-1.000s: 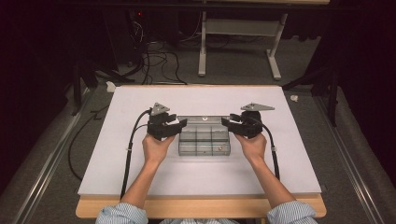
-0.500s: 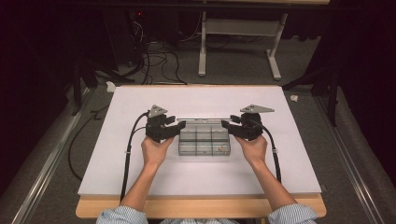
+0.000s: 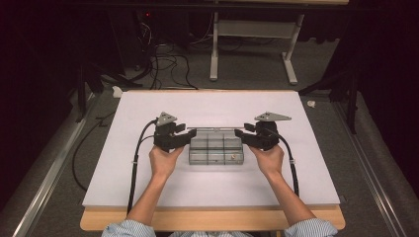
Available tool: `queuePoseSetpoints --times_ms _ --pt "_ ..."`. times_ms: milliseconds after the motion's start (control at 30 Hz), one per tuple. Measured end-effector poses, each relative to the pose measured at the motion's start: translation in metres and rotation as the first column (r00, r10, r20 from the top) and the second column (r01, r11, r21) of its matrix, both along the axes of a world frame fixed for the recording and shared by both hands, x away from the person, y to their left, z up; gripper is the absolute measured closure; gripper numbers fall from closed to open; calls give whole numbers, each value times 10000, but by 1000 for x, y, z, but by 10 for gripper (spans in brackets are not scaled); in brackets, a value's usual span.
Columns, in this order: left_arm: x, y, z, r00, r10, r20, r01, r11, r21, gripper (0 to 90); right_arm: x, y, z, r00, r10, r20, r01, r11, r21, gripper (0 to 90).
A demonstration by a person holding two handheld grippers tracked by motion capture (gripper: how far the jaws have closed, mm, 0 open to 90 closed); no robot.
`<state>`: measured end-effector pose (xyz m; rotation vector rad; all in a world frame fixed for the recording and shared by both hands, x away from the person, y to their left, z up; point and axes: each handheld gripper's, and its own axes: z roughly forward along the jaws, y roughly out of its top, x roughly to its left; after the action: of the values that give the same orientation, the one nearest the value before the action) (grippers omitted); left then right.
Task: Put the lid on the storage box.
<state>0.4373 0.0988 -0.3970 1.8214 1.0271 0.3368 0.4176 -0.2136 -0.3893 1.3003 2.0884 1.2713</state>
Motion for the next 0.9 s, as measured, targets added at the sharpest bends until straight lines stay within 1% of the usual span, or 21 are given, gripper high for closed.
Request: queuePoseSetpoints --times_ms 100,200,267,367,500,700,833,900 --pt "-1 -1 0 10000 31 35 -31 10000 13 465 -1 0 0 10000 7 -14 -7 10000 -21 511" --pt "-3 0 -2 10000 45 -22 -45 10000 9 464 -3 0 0 10000 2 -65 -2 10000 -44 510" --pt "-5 1 -4 10000 70 -32 -70 10000 46 464 -6 -1 -2 10000 -8 63 7 9999 162 513" --pt "-8 3 -7 9999 84 -108 -83 9999 62 461 -8 -2 -8 10000 18 -56 -17 9999 160 514" --pt "-12 3 -9 10000 16 -69 -14 9997 246 458 -12 -3 -12 10000 61 -78 -60 9998 182 514" --pt "-19 5 -13 10000 30 -94 -29 9999 158 453 -19 -4 -14 9998 181 -95 -179 9996 199 512" --pt "-25 5 -16 10000 -6 -72 8 9995 308 448 -24 -4 -19 9996 208 -167 -204 9995 257 510" --pt "-27 5 -19 9999 -1 -108 5 9996 293 444 -27 -4 -21 9995 229 -211 -224 9994 249 509"
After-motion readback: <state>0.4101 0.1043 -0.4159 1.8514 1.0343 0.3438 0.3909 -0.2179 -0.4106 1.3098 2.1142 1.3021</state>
